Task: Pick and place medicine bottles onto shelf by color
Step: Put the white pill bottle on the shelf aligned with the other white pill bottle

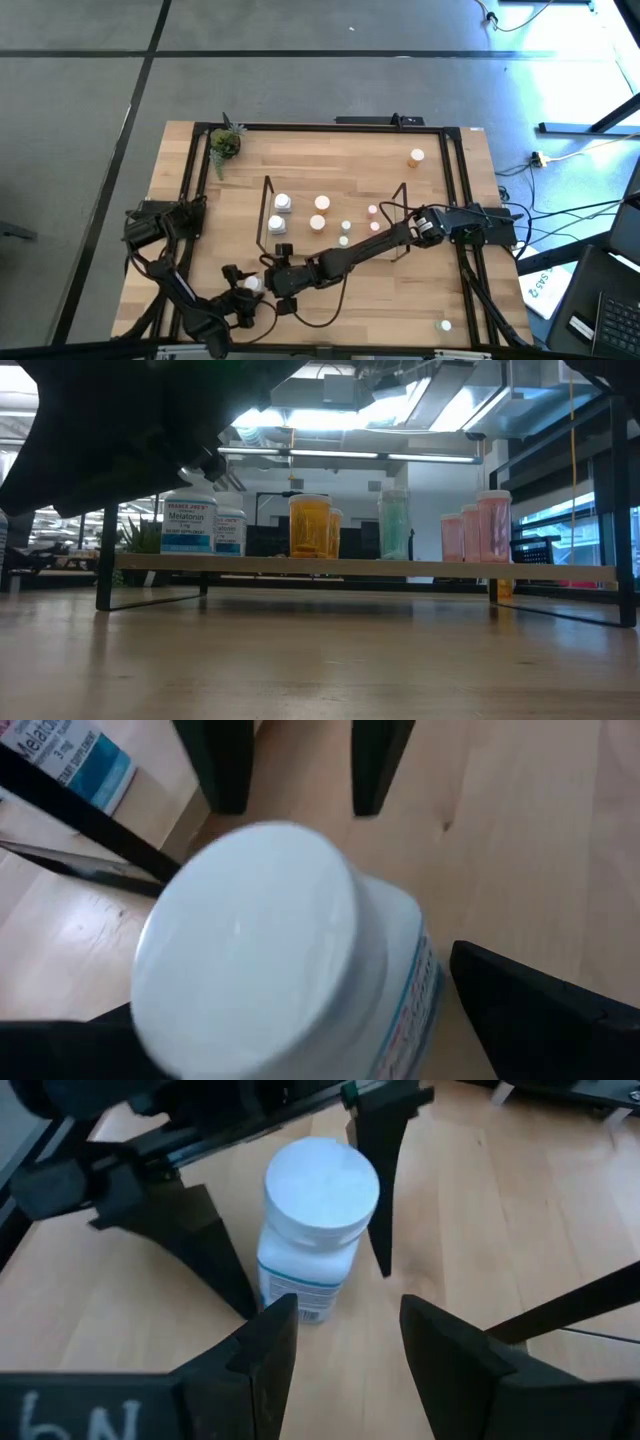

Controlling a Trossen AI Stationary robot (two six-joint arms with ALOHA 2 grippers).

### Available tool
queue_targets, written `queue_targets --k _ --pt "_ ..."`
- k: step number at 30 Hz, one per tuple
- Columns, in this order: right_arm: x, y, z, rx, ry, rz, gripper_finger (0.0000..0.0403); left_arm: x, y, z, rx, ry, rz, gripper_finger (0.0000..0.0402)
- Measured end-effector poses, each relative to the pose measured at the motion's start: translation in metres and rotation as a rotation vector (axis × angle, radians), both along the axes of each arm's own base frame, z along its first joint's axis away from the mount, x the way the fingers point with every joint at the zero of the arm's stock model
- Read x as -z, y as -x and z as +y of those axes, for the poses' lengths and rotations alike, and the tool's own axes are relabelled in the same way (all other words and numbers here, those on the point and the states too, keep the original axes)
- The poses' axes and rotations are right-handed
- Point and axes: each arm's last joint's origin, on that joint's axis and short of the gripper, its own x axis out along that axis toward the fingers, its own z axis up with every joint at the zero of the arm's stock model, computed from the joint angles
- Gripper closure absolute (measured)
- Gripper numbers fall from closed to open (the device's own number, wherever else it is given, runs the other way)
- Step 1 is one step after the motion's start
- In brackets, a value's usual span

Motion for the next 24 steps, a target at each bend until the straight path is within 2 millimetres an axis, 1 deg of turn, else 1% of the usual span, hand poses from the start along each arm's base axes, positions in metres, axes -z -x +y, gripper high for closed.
queue_targets --k 4,12,16,24 --pt "0.0 0.0 0.0 0.0 0.001 0.001 0.0223 0.0 -0.003 -0.002 0.023 -0.001 -0.014 0.0075" --pt "0.0 0.0 0.0 -0.001 0.002 0.0 0.0223 -0.001 0.001 -0.004 0.036 -0.004 0.004 0.0075" --pt "0.0 0.0 0.0 -0.002 -0.001 0.001 0.0223 -0.007 0.003 -0.009 0.047 -0.012 0.01 0.0075" --pt "0.001 -0.002 -0.004 -0.106 -0.1 0.049 0.0223 -0.023 0.003 -0.017 0.058 -0.048 0.03 0.0075"
